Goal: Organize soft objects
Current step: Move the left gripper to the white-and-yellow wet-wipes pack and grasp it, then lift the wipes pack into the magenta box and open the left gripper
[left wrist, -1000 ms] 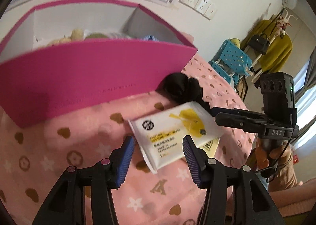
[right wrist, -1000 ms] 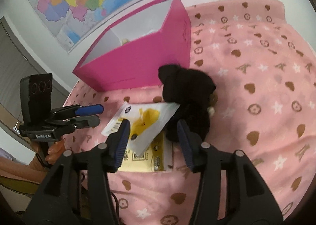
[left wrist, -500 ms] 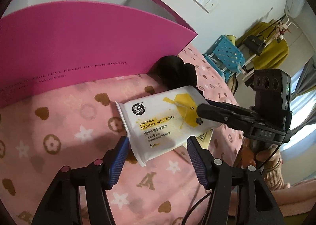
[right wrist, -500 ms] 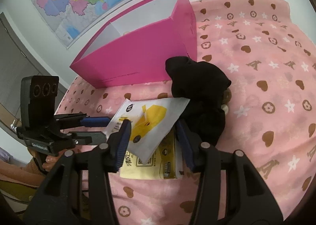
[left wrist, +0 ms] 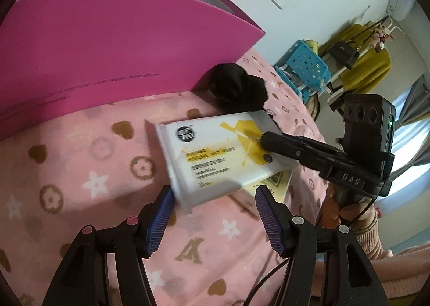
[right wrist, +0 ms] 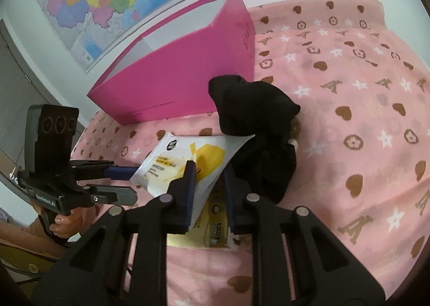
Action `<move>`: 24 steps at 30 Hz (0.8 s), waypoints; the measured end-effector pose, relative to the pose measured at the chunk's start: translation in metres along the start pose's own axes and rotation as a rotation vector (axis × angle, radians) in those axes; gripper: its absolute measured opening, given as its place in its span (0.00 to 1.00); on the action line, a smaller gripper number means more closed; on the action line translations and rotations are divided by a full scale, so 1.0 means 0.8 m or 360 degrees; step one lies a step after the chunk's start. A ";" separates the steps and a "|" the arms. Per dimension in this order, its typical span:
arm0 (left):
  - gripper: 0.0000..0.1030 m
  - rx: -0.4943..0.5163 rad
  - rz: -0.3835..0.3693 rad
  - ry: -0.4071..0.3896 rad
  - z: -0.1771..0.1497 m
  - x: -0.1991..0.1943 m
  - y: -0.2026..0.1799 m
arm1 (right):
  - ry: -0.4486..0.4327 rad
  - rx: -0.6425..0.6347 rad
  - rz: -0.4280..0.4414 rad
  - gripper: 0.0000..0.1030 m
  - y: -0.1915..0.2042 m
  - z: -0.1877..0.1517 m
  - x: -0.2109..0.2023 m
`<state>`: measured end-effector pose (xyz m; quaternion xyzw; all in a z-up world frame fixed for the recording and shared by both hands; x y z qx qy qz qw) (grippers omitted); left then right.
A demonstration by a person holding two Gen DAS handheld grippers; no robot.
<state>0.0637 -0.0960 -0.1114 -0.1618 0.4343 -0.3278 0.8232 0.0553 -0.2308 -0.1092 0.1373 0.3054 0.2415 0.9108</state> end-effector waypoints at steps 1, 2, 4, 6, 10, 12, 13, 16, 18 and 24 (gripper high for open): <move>0.62 -0.0003 -0.0001 0.0002 0.001 0.003 0.000 | 0.0000 -0.0013 -0.0008 0.21 0.002 0.000 0.000; 0.62 -0.0003 0.0006 -0.0004 0.003 0.004 0.000 | 0.0003 -0.0025 -0.0012 0.21 0.004 0.000 0.001; 0.62 -0.0023 0.0001 -0.0026 0.003 0.001 0.001 | -0.0004 -0.0037 -0.0024 0.21 0.005 0.001 0.000; 0.62 -0.0039 -0.0012 -0.0037 0.003 -0.001 0.002 | -0.0009 -0.0040 -0.0024 0.21 0.007 0.002 -0.003; 0.59 -0.0040 -0.0016 -0.0082 0.003 -0.016 -0.001 | -0.0032 -0.0060 -0.0012 0.21 0.015 0.006 -0.012; 0.59 -0.0036 -0.0026 -0.0124 0.005 -0.027 -0.005 | -0.0047 -0.0075 -0.0010 0.21 0.022 0.010 -0.016; 0.59 -0.0026 -0.0029 -0.0150 0.007 -0.034 -0.008 | -0.0057 -0.0083 -0.0006 0.21 0.025 0.013 -0.018; 0.59 0.0002 -0.0023 -0.0223 0.015 -0.057 -0.017 | -0.0089 -0.0116 0.0027 0.21 0.037 0.025 -0.027; 0.59 0.0036 0.0001 -0.0275 0.021 -0.073 -0.022 | -0.0119 -0.0153 0.0054 0.21 0.049 0.036 -0.033; 0.59 0.0115 0.0070 -0.0437 0.050 -0.120 -0.031 | -0.0191 -0.0293 0.0123 0.21 0.087 0.073 -0.037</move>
Point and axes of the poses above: each gripper's, at about its wrist camera, not at the fingertips, and x roughly the way its jaws point, y to its left, z to its top, the point moved 4 cm from there along x, roughly the way its jaws point, and after that the axes turned 11 degrees about -y, right-handed, at the moved point
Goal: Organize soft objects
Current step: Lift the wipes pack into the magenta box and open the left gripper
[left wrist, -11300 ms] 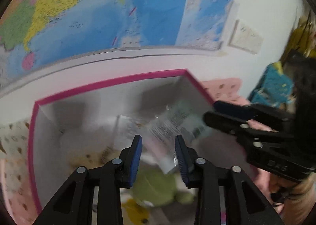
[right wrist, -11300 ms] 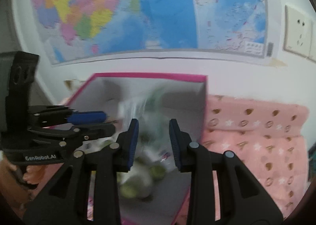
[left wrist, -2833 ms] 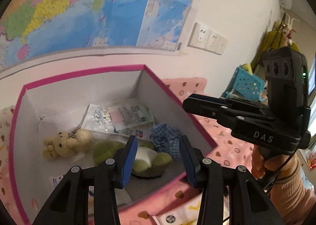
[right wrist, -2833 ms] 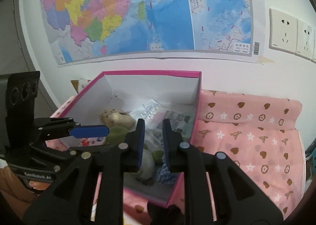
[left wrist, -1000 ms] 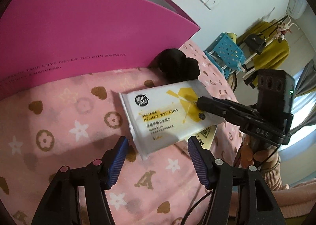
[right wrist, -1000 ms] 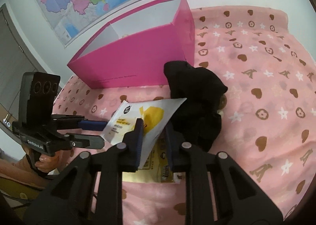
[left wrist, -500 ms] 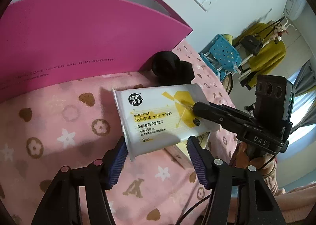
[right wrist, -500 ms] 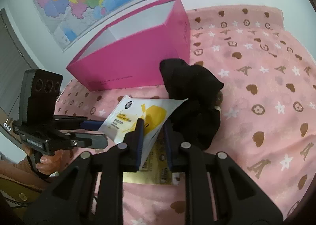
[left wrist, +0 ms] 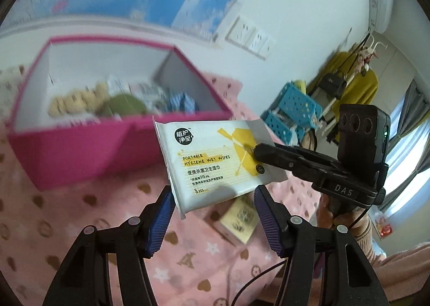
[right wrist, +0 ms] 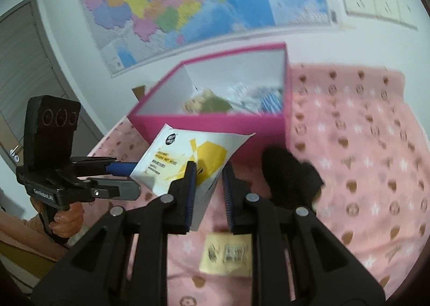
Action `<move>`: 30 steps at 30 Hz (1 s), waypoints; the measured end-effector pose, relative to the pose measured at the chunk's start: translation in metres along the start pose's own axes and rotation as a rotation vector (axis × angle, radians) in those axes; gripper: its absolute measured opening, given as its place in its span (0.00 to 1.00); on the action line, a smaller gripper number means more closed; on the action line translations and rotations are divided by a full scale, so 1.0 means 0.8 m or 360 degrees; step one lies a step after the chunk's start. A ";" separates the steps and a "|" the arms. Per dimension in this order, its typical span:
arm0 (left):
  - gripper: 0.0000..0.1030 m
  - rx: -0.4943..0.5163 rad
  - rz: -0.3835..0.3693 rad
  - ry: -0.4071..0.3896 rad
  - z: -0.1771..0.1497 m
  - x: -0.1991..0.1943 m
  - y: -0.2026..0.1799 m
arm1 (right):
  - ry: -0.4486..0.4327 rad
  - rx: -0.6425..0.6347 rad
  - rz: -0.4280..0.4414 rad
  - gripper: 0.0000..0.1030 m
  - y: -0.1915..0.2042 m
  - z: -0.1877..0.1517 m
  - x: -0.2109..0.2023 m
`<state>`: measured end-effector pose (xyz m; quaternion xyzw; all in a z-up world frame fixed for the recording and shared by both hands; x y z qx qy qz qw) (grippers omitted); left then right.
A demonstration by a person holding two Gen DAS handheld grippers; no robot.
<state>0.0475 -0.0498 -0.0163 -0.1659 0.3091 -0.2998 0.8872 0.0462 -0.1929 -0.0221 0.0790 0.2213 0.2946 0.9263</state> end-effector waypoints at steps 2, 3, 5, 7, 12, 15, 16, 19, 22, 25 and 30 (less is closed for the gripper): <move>0.59 0.0021 0.0016 -0.0053 0.017 -0.009 0.002 | -0.0026 -0.0038 0.0029 0.21 0.007 0.016 0.005; 0.59 0.0029 0.0031 -0.0076 0.025 -0.012 0.003 | -0.0040 -0.0058 0.0041 0.21 0.011 0.024 0.008; 0.59 0.0059 0.0074 -0.0114 0.041 -0.016 0.007 | -0.0059 -0.0082 0.0072 0.21 0.016 0.040 0.016; 0.59 0.0082 0.0123 -0.0144 0.055 -0.018 0.010 | -0.0075 -0.0098 0.0094 0.21 0.018 0.054 0.027; 0.59 0.0101 0.0241 -0.0197 0.093 -0.016 0.036 | -0.0105 -0.0125 0.0139 0.21 0.025 0.094 0.062; 0.59 0.0093 0.0315 -0.0200 0.113 -0.006 0.058 | -0.0103 -0.0126 0.0160 0.21 0.025 0.114 0.086; 0.59 0.0082 0.0337 -0.0203 0.117 -0.003 0.063 | -0.0094 -0.0128 0.0165 0.21 0.025 0.119 0.095; 0.59 0.0059 0.0404 -0.0214 0.135 0.010 0.087 | -0.0053 -0.0146 0.0155 0.23 0.024 0.133 0.124; 0.59 0.0029 0.0437 -0.0181 0.146 0.025 0.108 | -0.0010 -0.0155 0.0125 0.23 0.019 0.143 0.154; 0.59 0.0020 0.0470 -0.0157 0.154 0.035 0.122 | 0.0027 -0.0139 0.0096 0.23 0.010 0.148 0.176; 0.58 -0.0026 0.0508 -0.0098 0.168 0.056 0.151 | 0.0101 -0.0087 0.0035 0.24 -0.008 0.156 0.219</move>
Point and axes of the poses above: each gripper's, at about its wrist camera, not at the fingertips, and x roughly the way its jaws point, y to its left, z to its top, the point moved 4 cm from there along x, roughly the way its jaws point, and after that the axes turned 11 degrees about -y, right-handed, at the moved point
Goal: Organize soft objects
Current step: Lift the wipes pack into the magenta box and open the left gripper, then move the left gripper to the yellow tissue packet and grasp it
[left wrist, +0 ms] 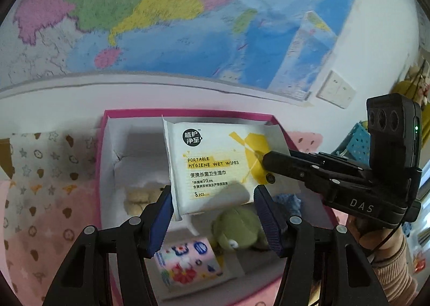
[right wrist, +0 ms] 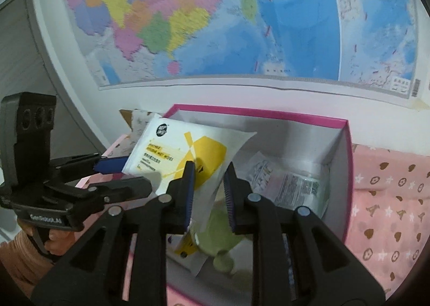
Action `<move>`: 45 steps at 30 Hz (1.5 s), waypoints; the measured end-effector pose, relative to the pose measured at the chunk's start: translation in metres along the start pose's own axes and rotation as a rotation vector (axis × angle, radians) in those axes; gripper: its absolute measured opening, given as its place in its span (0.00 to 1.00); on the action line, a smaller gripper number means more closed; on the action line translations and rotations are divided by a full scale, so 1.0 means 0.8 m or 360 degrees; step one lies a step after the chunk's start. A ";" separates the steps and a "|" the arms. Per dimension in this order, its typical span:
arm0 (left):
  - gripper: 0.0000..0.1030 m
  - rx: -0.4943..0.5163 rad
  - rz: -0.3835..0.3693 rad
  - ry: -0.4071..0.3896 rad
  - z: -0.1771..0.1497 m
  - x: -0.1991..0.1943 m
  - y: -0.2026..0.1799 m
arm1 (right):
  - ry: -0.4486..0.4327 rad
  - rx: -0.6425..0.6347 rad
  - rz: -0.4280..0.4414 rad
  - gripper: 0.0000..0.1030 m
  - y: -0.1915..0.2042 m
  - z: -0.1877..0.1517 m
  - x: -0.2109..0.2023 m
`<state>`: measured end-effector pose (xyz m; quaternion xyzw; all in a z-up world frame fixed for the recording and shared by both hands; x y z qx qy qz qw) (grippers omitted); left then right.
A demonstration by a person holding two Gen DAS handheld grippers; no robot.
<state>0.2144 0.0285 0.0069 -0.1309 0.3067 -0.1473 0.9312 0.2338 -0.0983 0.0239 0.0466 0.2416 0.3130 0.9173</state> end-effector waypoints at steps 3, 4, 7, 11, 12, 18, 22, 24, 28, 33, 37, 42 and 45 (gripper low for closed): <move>0.58 -0.0041 0.0033 0.0042 0.006 0.019 0.015 | 0.0046 0.0046 -0.0037 0.28 -0.011 0.005 0.020; 0.58 -0.0054 0.0059 0.0049 0.009 0.024 0.021 | 0.0057 0.0057 -0.0055 0.29 -0.014 0.007 0.027; 0.58 -0.0136 0.0089 0.0056 0.016 0.030 0.036 | 0.0097 0.0080 -0.0139 0.41 -0.025 0.010 0.044; 0.58 -0.0119 0.0092 -0.0004 0.017 0.016 0.036 | 0.0113 0.0148 -0.0163 0.44 -0.037 0.010 0.051; 0.58 -0.0097 0.0088 -0.0022 0.015 0.011 0.033 | 0.0106 0.0149 -0.0152 0.44 -0.037 0.009 0.049; 0.58 -0.0007 0.0015 -0.0096 0.004 -0.019 0.007 | 0.0073 0.0109 -0.0086 0.44 -0.021 0.001 0.020; 0.59 0.0091 -0.0042 -0.0153 -0.010 -0.045 -0.024 | 0.0011 0.0076 0.0005 0.45 -0.001 -0.002 -0.014; 0.59 0.0118 -0.0082 -0.0169 -0.016 -0.056 -0.037 | -0.0022 0.0061 0.0052 0.46 0.010 -0.005 -0.032; 0.60 0.0173 -0.0172 -0.0192 -0.033 -0.080 -0.066 | -0.0073 -0.0028 0.0095 0.47 0.032 -0.015 -0.071; 0.60 0.0235 -0.0243 -0.0205 -0.057 -0.099 -0.098 | -0.0137 -0.0085 0.0131 0.47 0.046 -0.029 -0.122; 0.60 0.0252 -0.0269 -0.0157 -0.086 -0.099 -0.115 | -0.0180 -0.0103 0.0101 0.49 0.045 -0.043 -0.154; 0.60 0.0256 -0.0251 -0.0094 -0.119 -0.093 -0.128 | -0.0170 -0.0056 0.0092 0.49 0.038 -0.075 -0.178; 0.60 0.0243 -0.0255 -0.0057 -0.135 -0.091 -0.134 | -0.0159 -0.0001 0.0093 0.49 0.030 -0.095 -0.188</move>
Point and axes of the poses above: each gripper's, at about its wrist camera, not at the fingertips, and x roughly the way its jaws point, y to its left, z to its top, the point moved 4 cm from there along x, roughly the way its jaws point, and after that the axes turned 11 degrees about -y, right-handed, at the moved point
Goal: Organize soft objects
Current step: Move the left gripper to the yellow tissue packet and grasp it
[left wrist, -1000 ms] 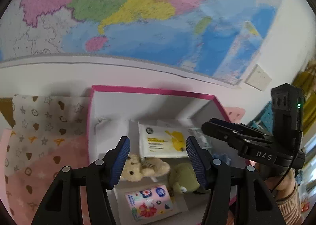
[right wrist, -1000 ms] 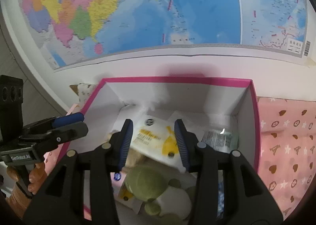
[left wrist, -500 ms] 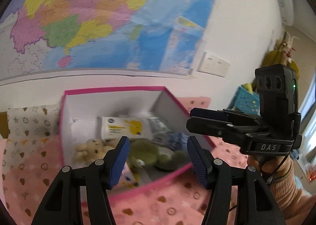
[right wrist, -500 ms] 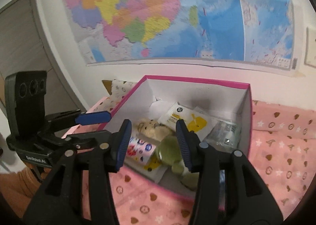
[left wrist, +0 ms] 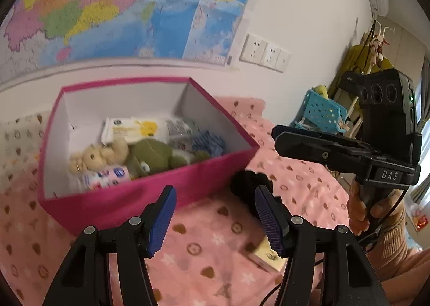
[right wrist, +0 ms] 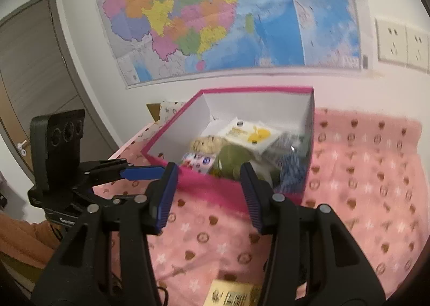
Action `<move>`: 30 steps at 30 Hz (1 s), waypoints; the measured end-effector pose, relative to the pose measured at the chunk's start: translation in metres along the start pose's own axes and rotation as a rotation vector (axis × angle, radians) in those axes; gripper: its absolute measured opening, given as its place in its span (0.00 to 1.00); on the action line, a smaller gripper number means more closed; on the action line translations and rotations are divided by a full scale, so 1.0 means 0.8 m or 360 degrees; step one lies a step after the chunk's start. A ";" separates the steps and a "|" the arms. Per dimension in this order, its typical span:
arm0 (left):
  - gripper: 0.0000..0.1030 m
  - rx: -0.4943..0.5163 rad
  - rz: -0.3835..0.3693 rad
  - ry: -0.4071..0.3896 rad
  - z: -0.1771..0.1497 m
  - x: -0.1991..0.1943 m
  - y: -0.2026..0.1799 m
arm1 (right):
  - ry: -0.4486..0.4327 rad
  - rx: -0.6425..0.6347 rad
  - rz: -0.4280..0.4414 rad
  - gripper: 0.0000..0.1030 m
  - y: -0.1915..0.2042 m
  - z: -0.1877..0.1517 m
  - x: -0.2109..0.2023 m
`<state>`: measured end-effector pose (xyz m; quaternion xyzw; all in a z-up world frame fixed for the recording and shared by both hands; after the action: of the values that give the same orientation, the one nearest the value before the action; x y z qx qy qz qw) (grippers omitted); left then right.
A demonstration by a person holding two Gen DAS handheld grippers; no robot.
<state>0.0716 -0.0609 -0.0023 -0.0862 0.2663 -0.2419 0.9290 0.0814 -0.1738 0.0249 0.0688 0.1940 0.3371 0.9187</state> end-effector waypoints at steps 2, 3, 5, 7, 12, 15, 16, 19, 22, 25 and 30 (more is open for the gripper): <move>0.60 -0.0011 -0.0002 0.0006 -0.006 0.000 -0.003 | 0.0016 0.0032 -0.0020 0.49 -0.006 -0.014 -0.006; 0.60 -0.0016 -0.0003 0.0010 -0.008 0.000 -0.004 | 0.0022 0.0040 -0.0032 0.49 -0.008 -0.019 -0.008; 0.60 -0.0021 -0.0005 0.0026 -0.014 0.001 -0.007 | 0.0036 0.0084 -0.0036 0.49 -0.013 -0.031 -0.013; 0.60 -0.0013 -0.0002 0.0040 -0.021 0.002 -0.012 | 0.0043 0.0116 -0.0041 0.49 -0.016 -0.041 -0.017; 0.60 -0.0024 -0.0026 0.0073 -0.034 0.006 -0.021 | 0.0089 0.0181 -0.0054 0.49 -0.022 -0.069 -0.025; 0.60 -0.0022 -0.0035 0.0099 -0.042 0.008 -0.025 | 0.0109 0.0216 -0.0074 0.49 -0.028 -0.080 -0.029; 0.60 -0.0027 -0.0039 0.0104 -0.043 0.009 -0.026 | 0.0114 0.0223 -0.0084 0.49 -0.029 -0.083 -0.031; 0.60 -0.0054 -0.0048 0.0133 -0.052 0.012 -0.025 | 0.0125 0.0242 -0.0113 0.49 -0.034 -0.093 -0.036; 0.60 -0.0069 -0.0054 0.0174 -0.064 0.017 -0.026 | 0.0143 0.0277 -0.0146 0.49 -0.042 -0.104 -0.042; 0.60 -0.0074 -0.0087 0.0239 -0.080 0.024 -0.031 | 0.0177 0.0317 -0.0197 0.49 -0.054 -0.121 -0.050; 0.58 -0.0088 -0.0204 0.0378 -0.111 0.039 -0.050 | 0.0247 0.0407 -0.0275 0.49 -0.074 -0.153 -0.059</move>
<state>0.0307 -0.1140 -0.0795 -0.0996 0.3750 -0.3018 0.8709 0.0344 -0.2503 -0.0878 0.1418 0.3109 0.2338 0.9102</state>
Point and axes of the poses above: each gripper's, at about its wrist camera, not at the fingertips, and x roughly the way its jaws point, y to its left, z to its top, the point moved 4 cm from there along x, roughly the way its jaws point, and after that the axes turned 11 degrees about -y, right-handed, at the moved point
